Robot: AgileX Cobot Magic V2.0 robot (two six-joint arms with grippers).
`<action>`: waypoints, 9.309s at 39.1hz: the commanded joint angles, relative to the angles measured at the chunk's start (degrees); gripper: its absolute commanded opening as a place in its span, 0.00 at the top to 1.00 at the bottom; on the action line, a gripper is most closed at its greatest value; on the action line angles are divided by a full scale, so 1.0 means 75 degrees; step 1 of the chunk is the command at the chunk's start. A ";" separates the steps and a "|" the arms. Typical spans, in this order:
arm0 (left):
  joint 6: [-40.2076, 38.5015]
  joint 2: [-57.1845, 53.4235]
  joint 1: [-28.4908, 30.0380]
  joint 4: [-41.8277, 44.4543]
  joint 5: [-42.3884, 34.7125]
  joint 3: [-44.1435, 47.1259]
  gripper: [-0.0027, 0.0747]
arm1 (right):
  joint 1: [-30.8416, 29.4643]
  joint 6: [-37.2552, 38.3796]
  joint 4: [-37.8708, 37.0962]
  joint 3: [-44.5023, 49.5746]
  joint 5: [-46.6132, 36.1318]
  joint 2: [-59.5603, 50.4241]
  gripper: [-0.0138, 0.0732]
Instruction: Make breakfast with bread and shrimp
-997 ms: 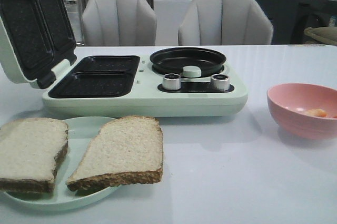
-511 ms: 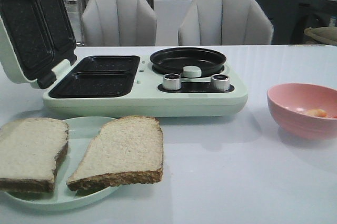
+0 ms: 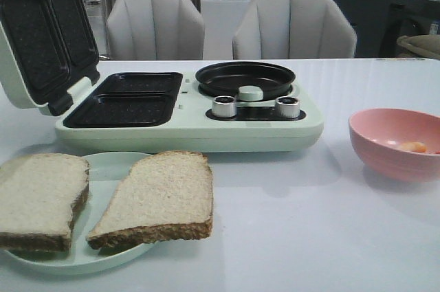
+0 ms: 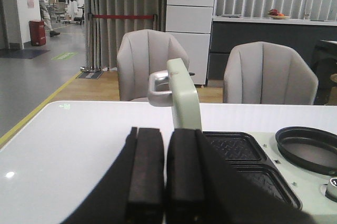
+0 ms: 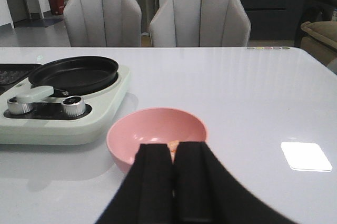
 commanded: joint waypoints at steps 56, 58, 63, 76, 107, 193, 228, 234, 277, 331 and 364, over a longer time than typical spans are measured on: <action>0.1208 0.0725 -0.2797 0.3088 0.2374 -0.0175 0.26 | -0.0002 -0.0035 -0.0013 -0.0121 -0.0644 -0.0168 0.68; 0.1208 0.0947 -0.3068 0.3250 0.2392 -0.0175 0.26 | -0.0002 -0.0035 -0.0013 -0.0121 -0.0644 -0.0168 0.68; 0.1208 0.1715 -0.3917 0.3779 0.2570 -0.0175 0.26 | -0.0002 -0.0035 -0.0013 -0.0121 -0.0644 -0.0168 0.68; 0.1195 0.4159 -0.6111 0.5502 0.3446 -0.0175 0.26 | -0.0002 -0.0035 -0.0013 -0.0121 -0.0644 -0.0168 0.68; -0.0902 0.8443 -0.6113 0.8010 0.2962 -0.0729 0.26 | -0.0002 -0.0035 -0.0013 -0.0121 -0.0644 -0.0168 0.68; -0.1663 0.9698 -0.3088 1.1352 0.1419 -0.5400 0.81 | -0.0002 -0.0035 -0.0013 -0.0121 -0.0644 -0.0168 0.68; -0.1684 1.3968 -0.2478 1.1404 0.1251 -0.8368 0.80 | -0.0002 -0.0035 -0.0013 -0.0121 -0.0644 -0.0168 0.68; -0.1684 1.4024 -0.2493 1.1304 0.1128 -0.8338 0.80 | -0.0002 -0.0035 -0.0013 -0.0121 -0.0644 -0.0168 0.68; -0.1452 1.3363 -0.2958 0.7909 0.1792 -0.8338 0.10 | -0.0002 -0.0035 -0.0013 -0.0121 -0.0644 -0.0168 0.68; 0.0330 0.6033 -0.2591 0.1584 0.3303 -0.5763 0.10 | -0.0002 -0.0035 -0.0013 -0.0121 -0.0644 -0.0168 0.68; 0.0317 -0.0317 -0.2591 0.0268 0.1975 -0.1005 0.10 | -0.0002 -0.0035 -0.0013 -0.0121 -0.0644 -0.0168 0.68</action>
